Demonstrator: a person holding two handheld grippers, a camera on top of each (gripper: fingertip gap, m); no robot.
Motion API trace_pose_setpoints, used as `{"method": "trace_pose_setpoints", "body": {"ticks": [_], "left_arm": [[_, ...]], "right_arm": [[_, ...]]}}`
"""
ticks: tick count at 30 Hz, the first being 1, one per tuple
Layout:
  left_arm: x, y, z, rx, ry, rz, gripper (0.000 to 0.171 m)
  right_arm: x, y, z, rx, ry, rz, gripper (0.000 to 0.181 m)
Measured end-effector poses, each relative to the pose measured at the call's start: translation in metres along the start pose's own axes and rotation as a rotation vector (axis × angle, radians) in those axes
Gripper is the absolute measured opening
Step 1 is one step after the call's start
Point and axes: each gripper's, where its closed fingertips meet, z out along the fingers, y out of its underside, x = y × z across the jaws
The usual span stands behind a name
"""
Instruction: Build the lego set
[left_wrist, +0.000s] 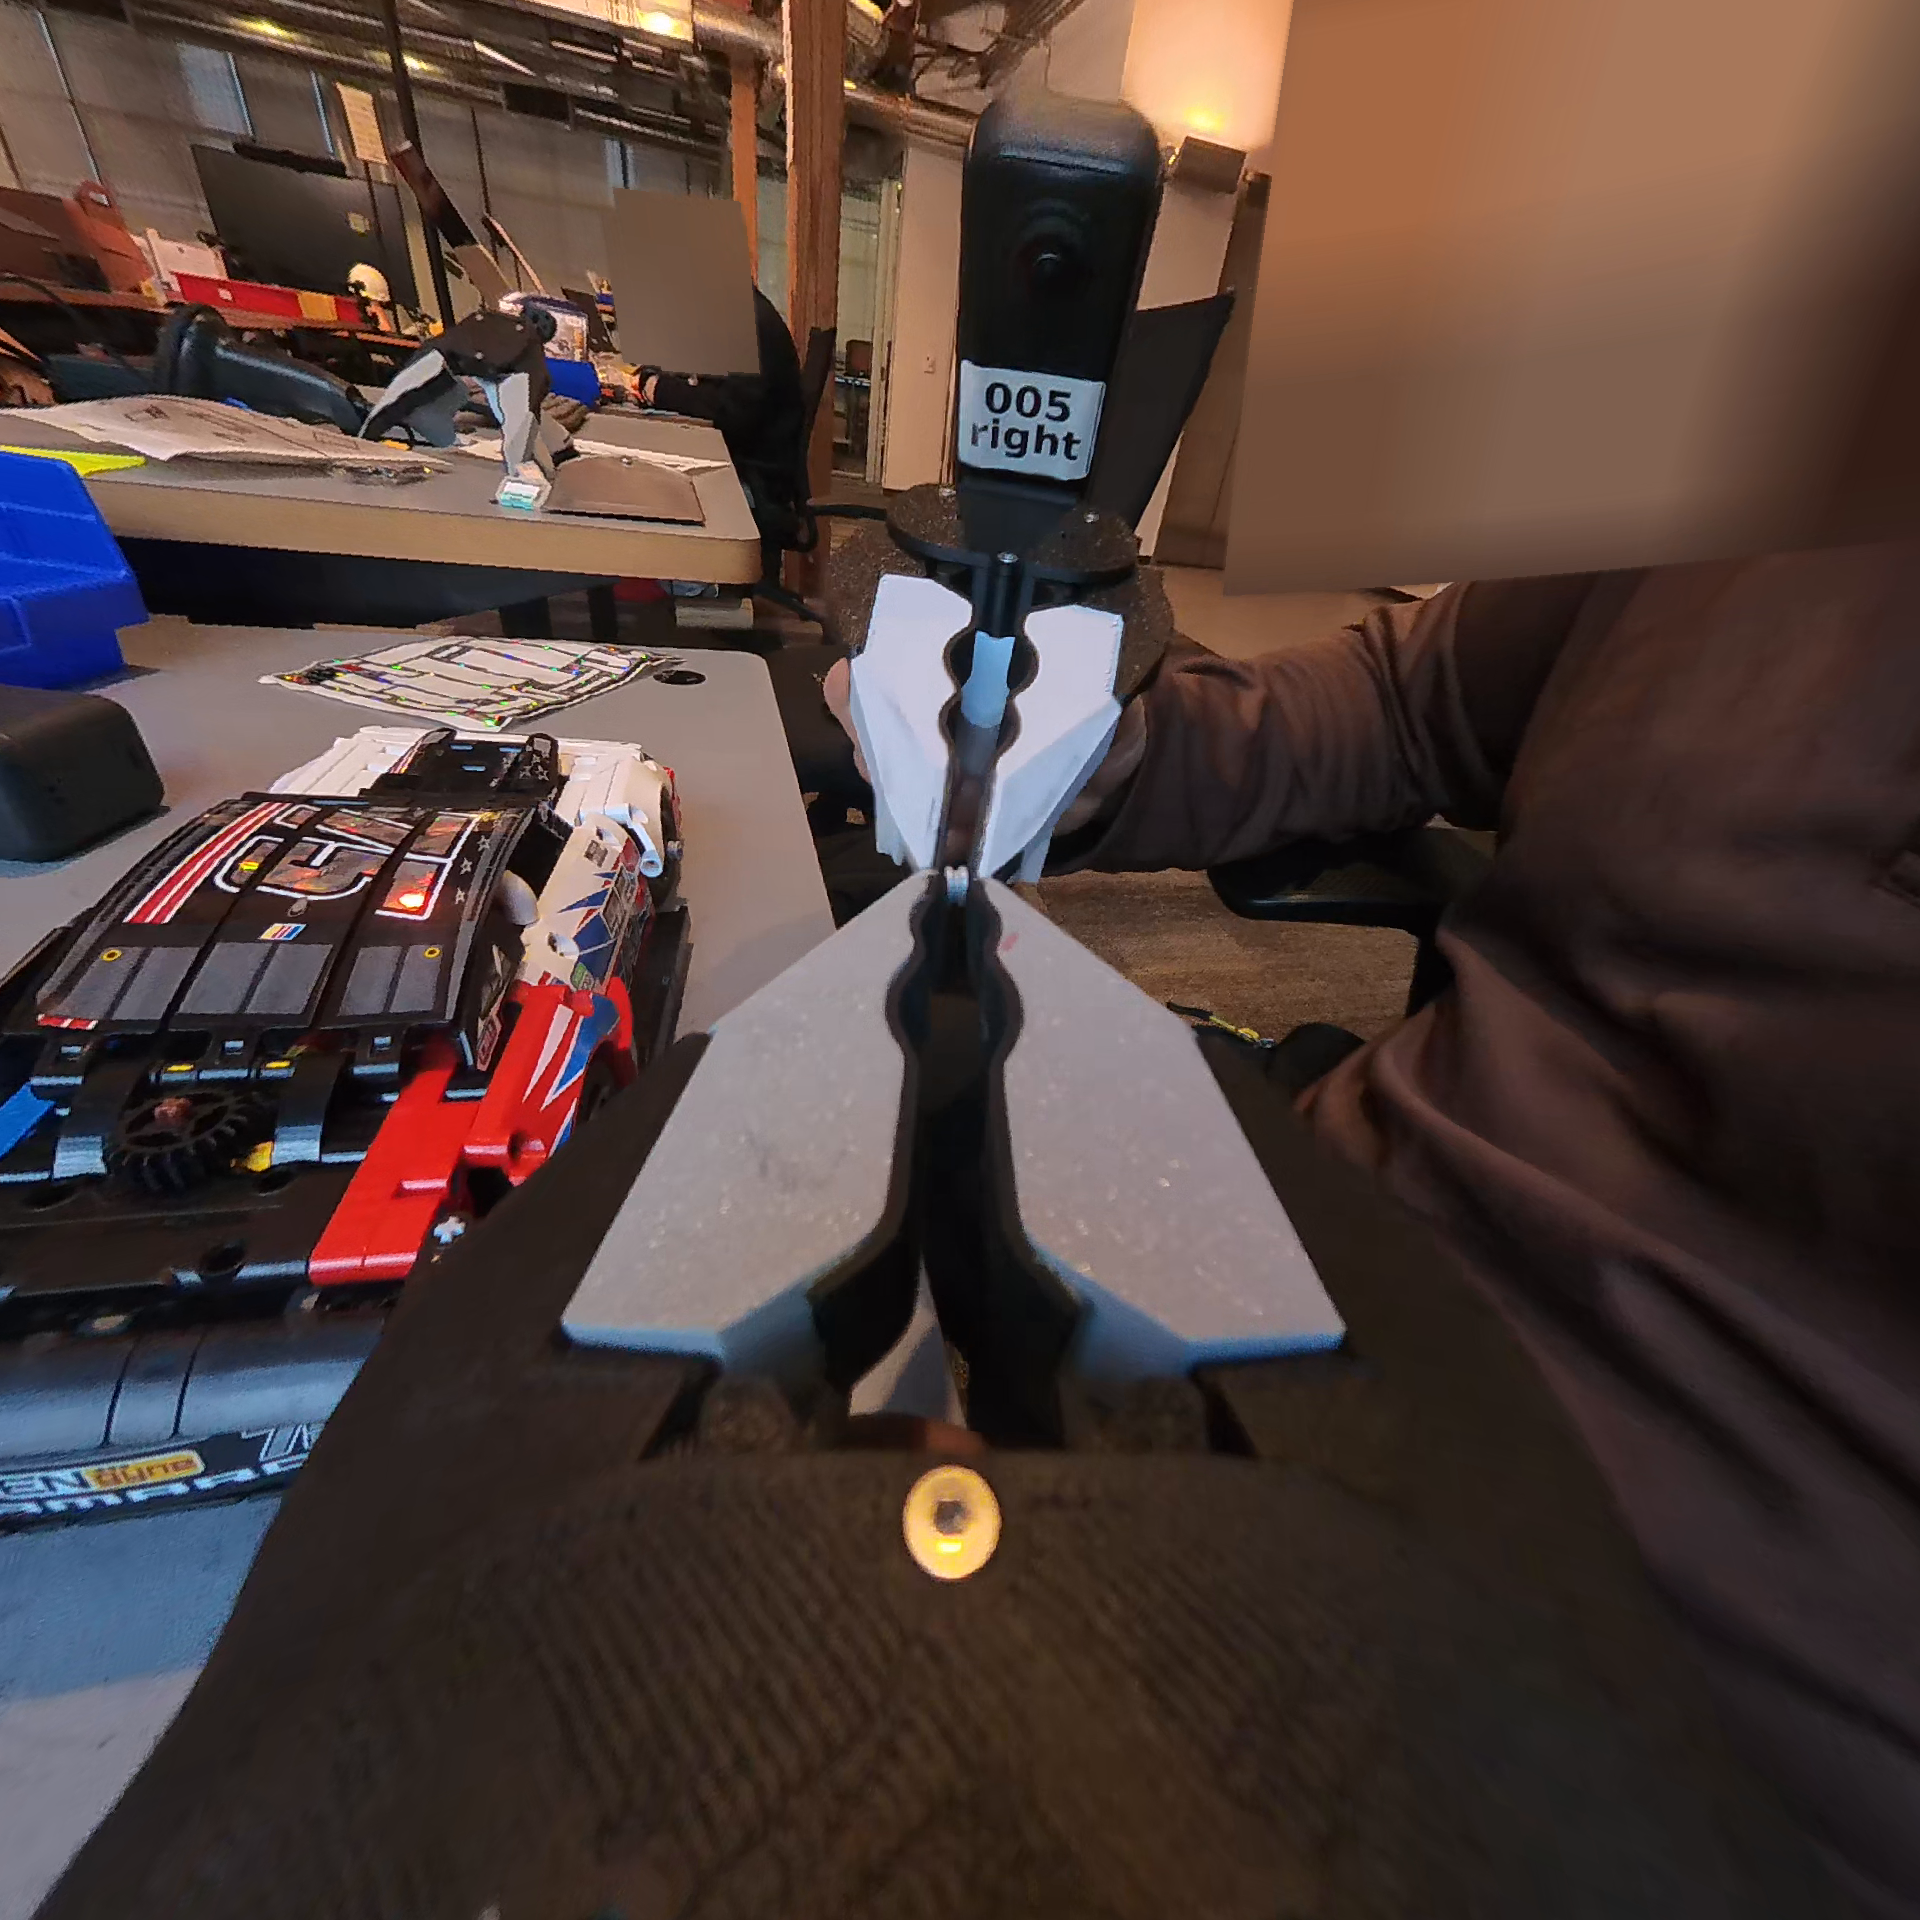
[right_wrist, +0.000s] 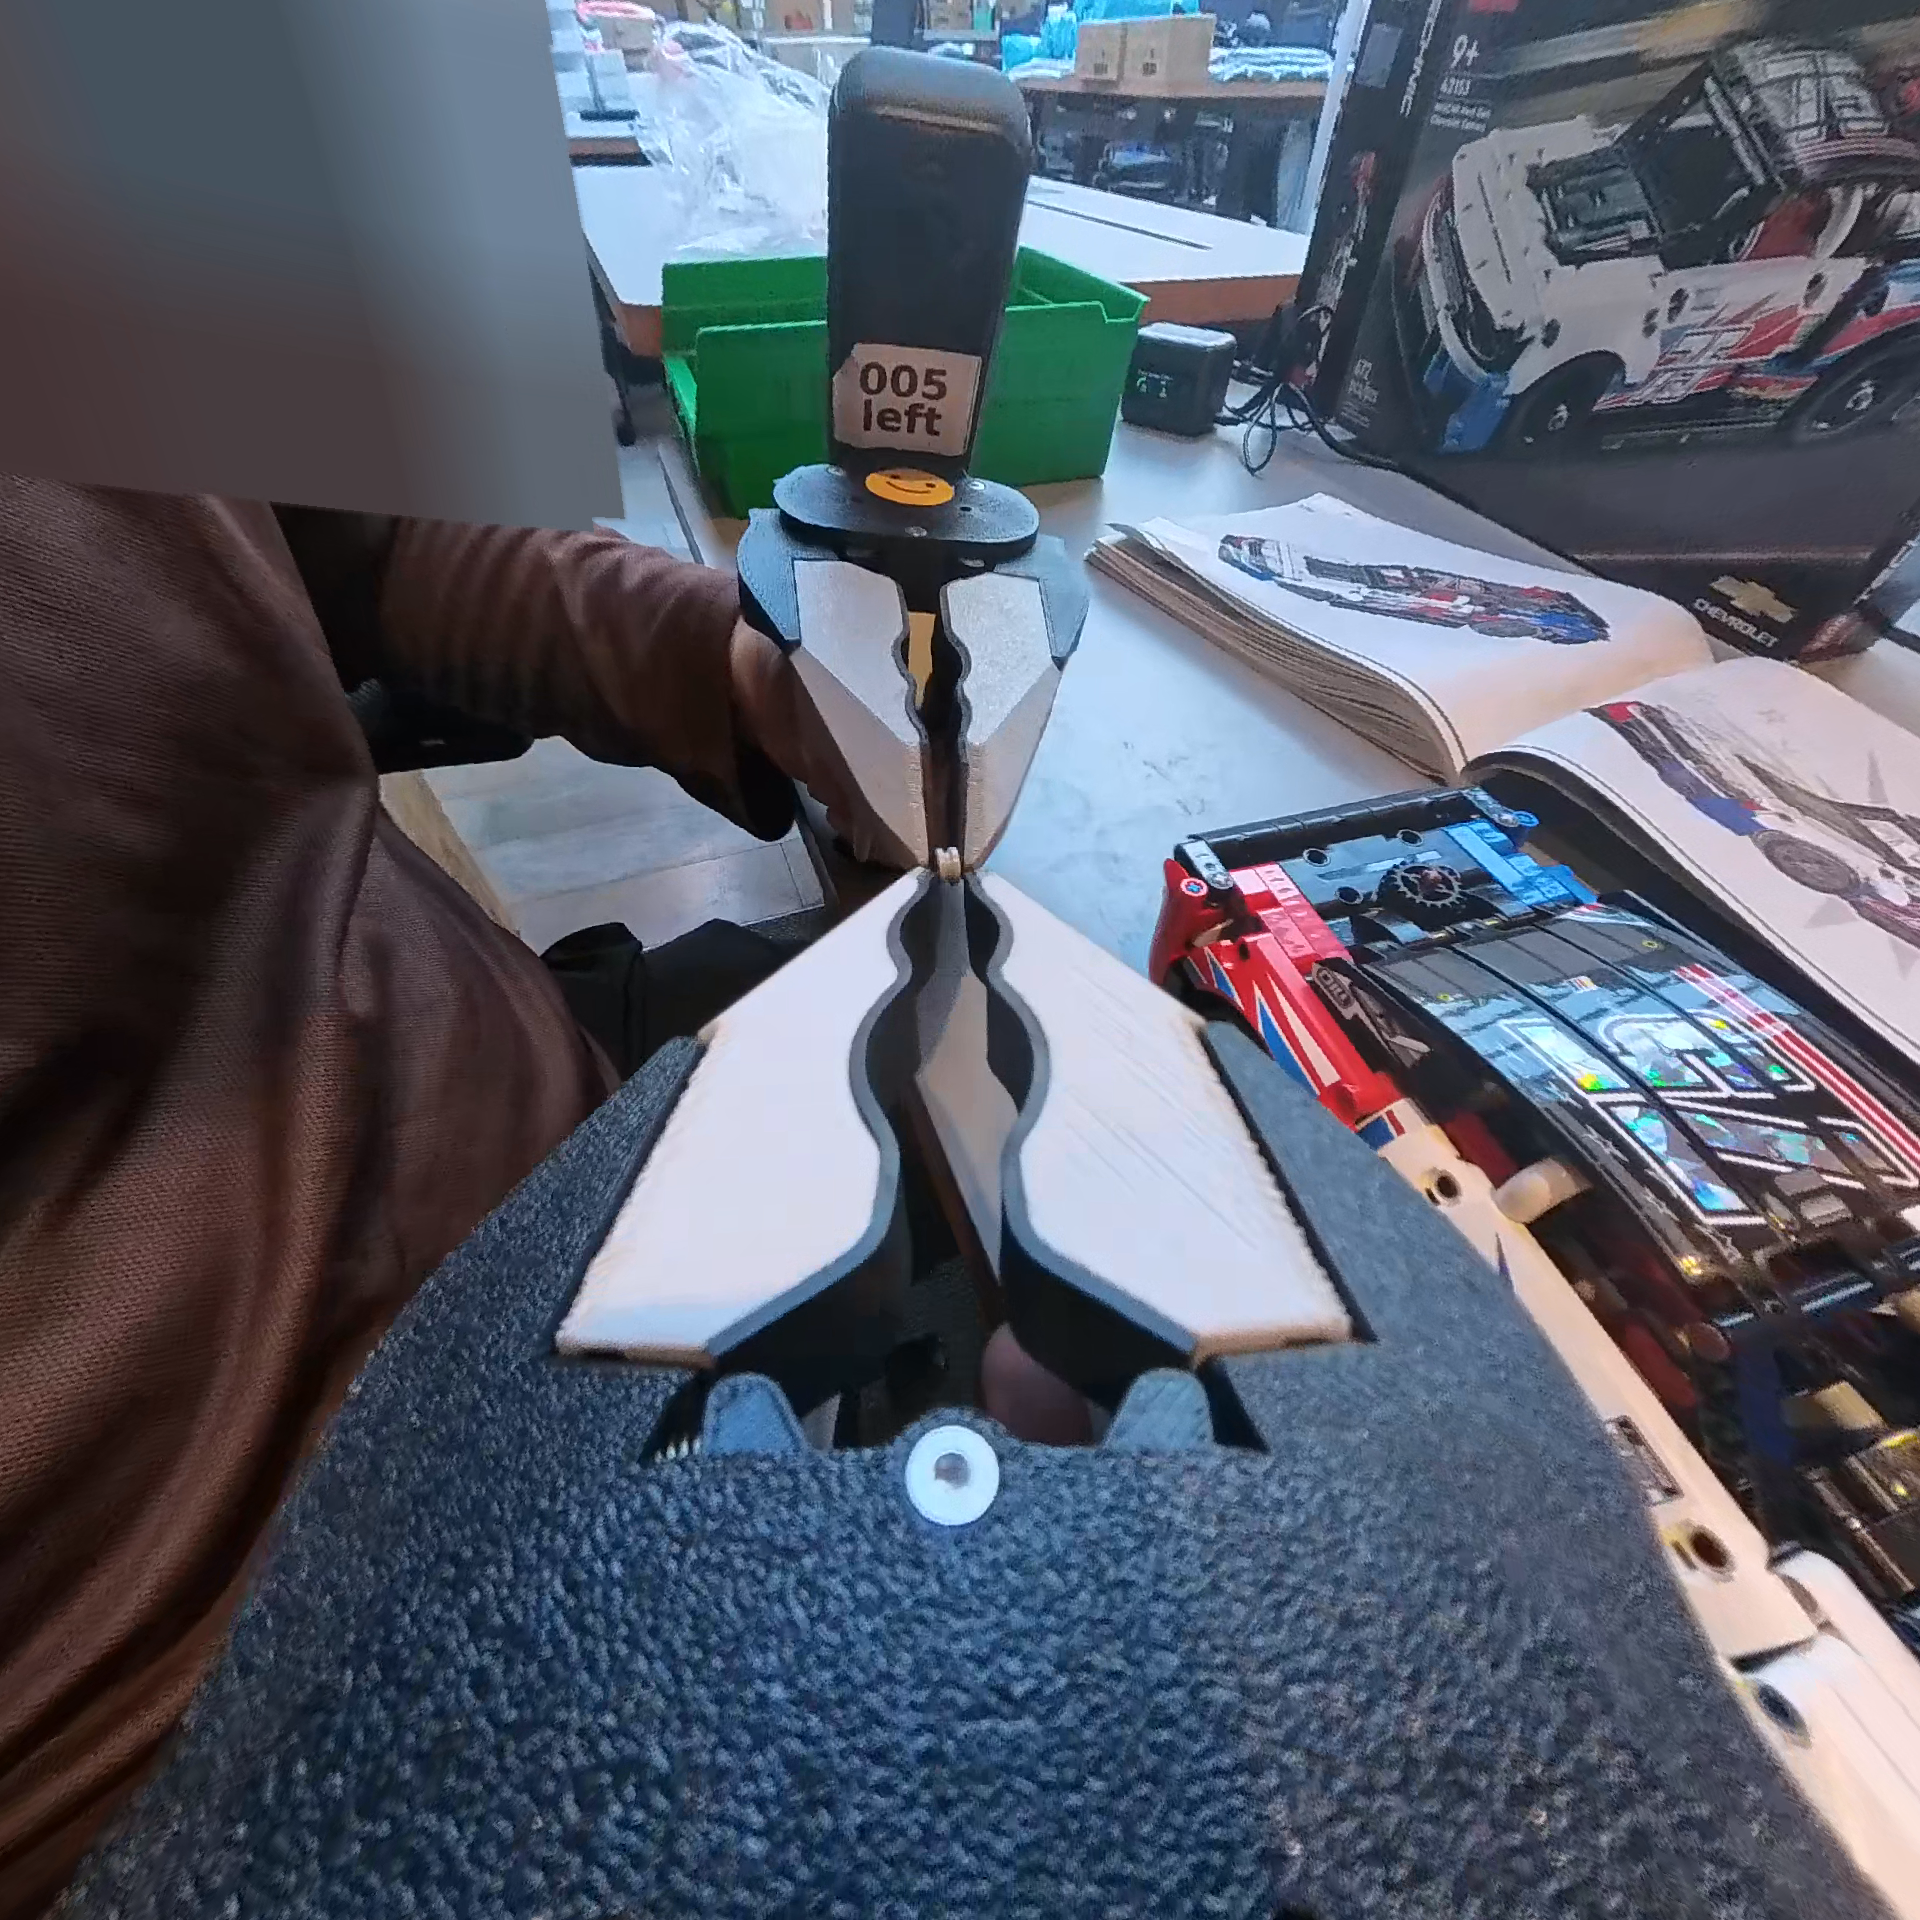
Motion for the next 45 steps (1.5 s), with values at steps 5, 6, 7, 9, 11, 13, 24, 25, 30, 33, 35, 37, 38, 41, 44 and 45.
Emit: {"method": "trace_pose_setpoints", "body": {"ticks": [5,6,7,9,11,13,24,25,30,33,35,37,38,41,44,45], "left_arm": [[0.002,-0.003,-0.001,0.023,0.011,-0.001,0.0],[0.002,-0.003,-0.001,0.023,0.008,0.0,0.0],[0.002,-0.003,0.0,0.022,0.007,0.002,0.0],[0.002,-0.003,0.0,0.021,0.002,0.0,0.0],[0.001,-0.003,0.0,0.023,0.003,-0.02,0.0],[-0.001,-0.004,0.0,0.033,-0.004,-0.043,0.0],[-0.001,-0.012,0.001,0.11,-0.003,-0.095,0.001],[-0.002,-0.011,0.0,0.1,-0.01,-0.095,0.001],[-0.007,-0.008,-0.003,0.069,-0.034,-0.085,0.005],[-0.01,-0.005,-0.005,0.043,-0.045,-0.083,0.012],[-0.011,-0.002,-0.005,0.017,-0.051,-0.07,0.01],[-0.011,0.0,-0.005,-0.008,-0.049,-0.056,0.009],[-0.01,0.001,-0.004,-0.024,-0.045,-0.051,0.01],[-0.009,0.008,-0.001,-0.078,-0.034,-0.038,0.01],[-0.009,0.012,0.0,-0.104,-0.03,-0.031,0.004],[-0.009,0.013,0.0,-0.108,-0.025,-0.034,0.002]], "right_arm": [[-0.002,-0.003,0.0,0.021,-0.007,-0.017,0.0],[-0.002,-0.003,0.0,0.022,-0.006,-0.018,0.0],[-0.002,-0.003,0.0,0.025,-0.006,-0.019,0.0],[-0.002,-0.003,-0.001,0.035,-0.008,-0.009,0.0],[-0.001,-0.003,-0.001,0.047,-0.01,0.007,0.0],[0.0,-0.003,-0.001,0.065,-0.01,0.027,0.0],[0.001,-0.01,-0.004,0.158,-0.031,0.083,0.0],[0.002,-0.009,-0.003,0.147,-0.024,0.078,0.0],[0.007,-0.003,-0.003,0.116,-0.001,0.08,0.0],[0.008,-0.001,-0.003,0.112,-0.003,0.09,0.0],[0.009,0.002,-0.003,0.098,-0.001,0.089,0.0],[0.009,0.005,-0.002,0.08,-0.001,0.078,0.0],[0.008,0.006,-0.001,0.069,-0.002,0.074,0.0],[0.007,0.01,0.0,0.047,-0.001,0.058,0.0],[0.007,0.013,0.0,0.022,-0.001,0.041,0.0],[0.007,0.014,0.0,0.016,-0.001,0.039,0.0]]}}
